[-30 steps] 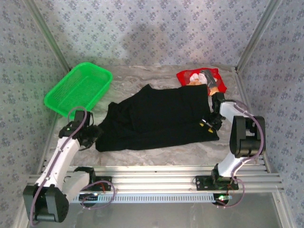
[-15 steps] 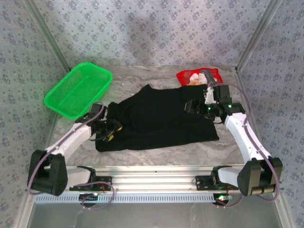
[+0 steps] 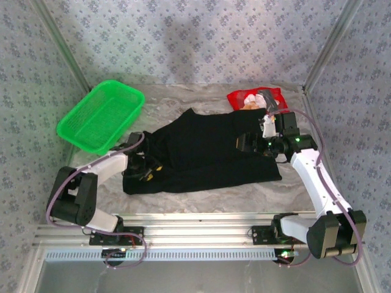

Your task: Fold and stack the t-shirts

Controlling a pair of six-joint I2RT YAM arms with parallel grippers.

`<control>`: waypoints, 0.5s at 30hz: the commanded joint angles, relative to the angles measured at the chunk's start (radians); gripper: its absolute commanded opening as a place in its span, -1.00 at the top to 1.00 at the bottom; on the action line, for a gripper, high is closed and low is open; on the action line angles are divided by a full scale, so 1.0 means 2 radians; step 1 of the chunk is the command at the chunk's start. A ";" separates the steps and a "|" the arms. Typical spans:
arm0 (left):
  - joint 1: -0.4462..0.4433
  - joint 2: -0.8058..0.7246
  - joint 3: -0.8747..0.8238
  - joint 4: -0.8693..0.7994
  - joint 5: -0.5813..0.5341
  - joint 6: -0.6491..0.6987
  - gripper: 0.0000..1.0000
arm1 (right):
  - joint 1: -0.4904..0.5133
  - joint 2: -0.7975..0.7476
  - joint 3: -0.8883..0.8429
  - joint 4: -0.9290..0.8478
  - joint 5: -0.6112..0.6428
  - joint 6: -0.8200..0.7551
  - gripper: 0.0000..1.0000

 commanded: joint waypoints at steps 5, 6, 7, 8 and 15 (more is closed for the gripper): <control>-0.008 0.005 0.037 0.008 0.000 0.001 0.49 | 0.001 -0.006 0.000 -0.009 0.006 -0.007 -0.94; -0.008 0.007 0.039 0.007 -0.002 0.003 0.56 | 0.000 -0.005 -0.001 -0.009 0.009 -0.004 -0.94; -0.007 0.009 0.043 0.004 -0.002 0.005 0.66 | 0.000 -0.004 -0.003 -0.009 0.013 -0.004 -0.95; -0.007 0.012 0.048 0.002 -0.002 0.009 0.73 | 0.000 -0.003 -0.003 -0.012 0.017 -0.005 -0.95; -0.007 0.046 0.094 -0.004 0.000 0.031 1.00 | -0.004 -0.003 -0.010 -0.018 0.025 -0.007 -0.96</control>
